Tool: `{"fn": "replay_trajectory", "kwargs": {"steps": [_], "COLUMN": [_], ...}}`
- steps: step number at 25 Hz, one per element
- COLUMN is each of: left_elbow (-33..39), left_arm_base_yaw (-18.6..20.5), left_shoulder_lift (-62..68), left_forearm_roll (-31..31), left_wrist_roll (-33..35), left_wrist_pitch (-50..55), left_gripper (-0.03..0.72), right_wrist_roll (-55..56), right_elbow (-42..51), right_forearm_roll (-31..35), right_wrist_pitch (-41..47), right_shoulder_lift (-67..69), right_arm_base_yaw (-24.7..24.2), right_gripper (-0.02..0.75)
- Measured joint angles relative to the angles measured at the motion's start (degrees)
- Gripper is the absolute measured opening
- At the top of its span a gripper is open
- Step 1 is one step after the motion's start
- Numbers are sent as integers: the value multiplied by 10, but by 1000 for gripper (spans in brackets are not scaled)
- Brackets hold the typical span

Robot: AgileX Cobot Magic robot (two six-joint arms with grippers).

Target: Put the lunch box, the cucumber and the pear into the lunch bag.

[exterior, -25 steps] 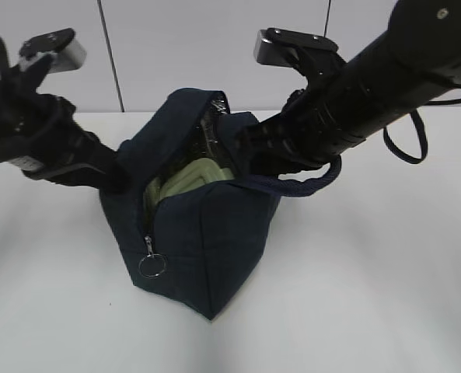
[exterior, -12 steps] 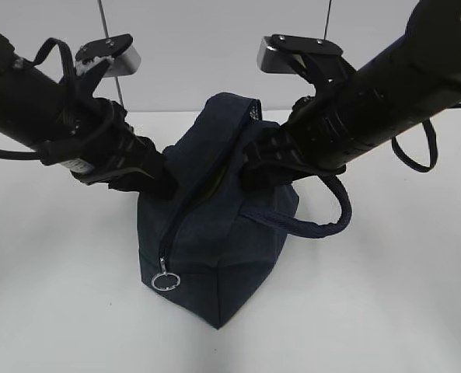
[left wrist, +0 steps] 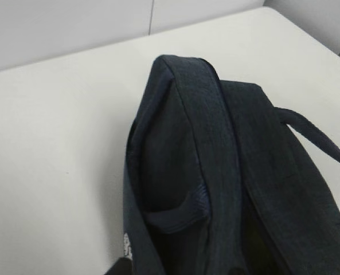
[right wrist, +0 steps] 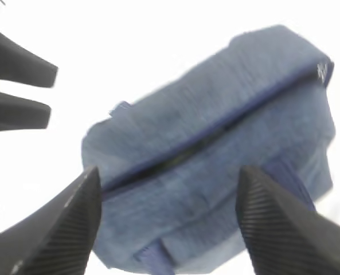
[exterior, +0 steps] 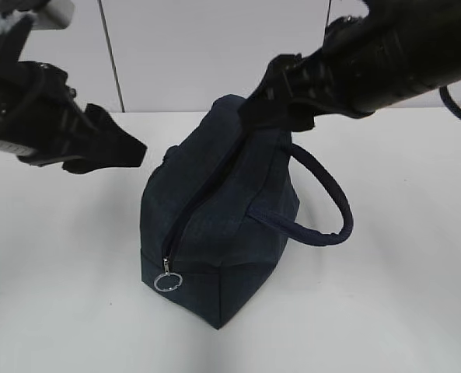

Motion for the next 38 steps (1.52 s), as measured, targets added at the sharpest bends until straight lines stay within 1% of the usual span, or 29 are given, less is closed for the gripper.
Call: {"fn": "replay_trajectory", "kwargs": {"steps": [2, 4, 6, 7, 9, 11, 12, 13, 14, 17, 19, 20, 21, 24, 28, 31, 34, 38], "left_elbow": [39, 78, 106, 119, 137, 148, 151, 153, 154, 156, 156, 156, 156, 156, 156, 156, 156, 156], "left_arm_base_yaw": [0, 0, 0, 0, 0, 0, 0, 0, 0, 0, 0, 0, 0, 0, 0, 0, 0, 0], "left_shoulder_lift": [-44, -82, -117, -129, -149, -160, -164, -166, -167, -167, -167, -167, -167, -167, -167, -167, -167, -167], "left_forearm_roll": [-2, -4, -5, -5, -5, -5, -5, -5, -5, -4, -4, -4, -4, -4, -4, -4, -4, -4], "left_wrist_roll": [10, 13, 13, 13, 13, 13, 13, 14, 14, 16, 17, 18, 18, 18, 19, 20, 20, 20], "left_wrist_pitch": [-36, -65, -82, -86, -87, -88, -88, -88, -88, -88, -89, -89, -88, -87, -85, -77, -67, -65], "left_gripper": [308, 308, 308, 308, 308, 308, 308, 308, 308, 308, 308, 308, 306, 305, 302, 296, 294, 295], "right_wrist_roll": [-27, -86, -155, -185, -250, -288, -302, -307, -312, -302, -290, -275, -255, -168, -16, 50, 73, 76], "right_elbow": [18, 72, 140, 162, 217, 257, 284, 295, 311, 340, 346, 346, 346, 346, 346, 345, 330, 302], "right_forearm_roll": [28, 101, 166, 194, 245, 269, 277, 281, 286, 291, 289, 279, 266, 202, 76, 28, 15, 17], "right_wrist_pitch": [-17, -67, -130, -160, -230, -287, -324, -343, -379, -463, -508, -529, -543, -582, -648, -710, -761, -776], "right_shoulder_lift": [-22, -57, -85, -91, -109, -117, -119, -119, -119, -93, -63, -44, -28, 36, 127, 185, 242, 293], "right_arm_base_yaw": [10, 37, 74, 87, 130, 174, 213, 234, 270, 347, 376, 383, 385, 386, 387, 387, 387, 387], "right_gripper": [561, 561, 561, 561, 561, 561, 561, 561, 561, 547, 515, 508, 481, 454, 449, 448, 448, 445]}}
